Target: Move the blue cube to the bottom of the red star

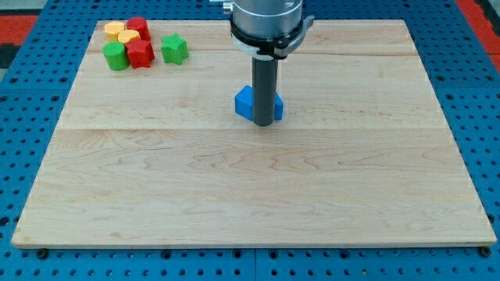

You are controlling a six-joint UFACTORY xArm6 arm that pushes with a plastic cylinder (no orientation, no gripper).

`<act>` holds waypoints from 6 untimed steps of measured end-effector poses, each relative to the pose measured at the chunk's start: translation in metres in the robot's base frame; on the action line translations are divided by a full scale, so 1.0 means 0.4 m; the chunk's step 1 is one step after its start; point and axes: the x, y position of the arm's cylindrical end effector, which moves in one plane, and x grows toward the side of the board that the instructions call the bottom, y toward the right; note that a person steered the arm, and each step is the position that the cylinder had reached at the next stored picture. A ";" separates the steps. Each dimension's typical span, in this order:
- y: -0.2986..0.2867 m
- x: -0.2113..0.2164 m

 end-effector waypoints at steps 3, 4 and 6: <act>0.174 -0.093; 0.033 -0.091; -0.104 -0.085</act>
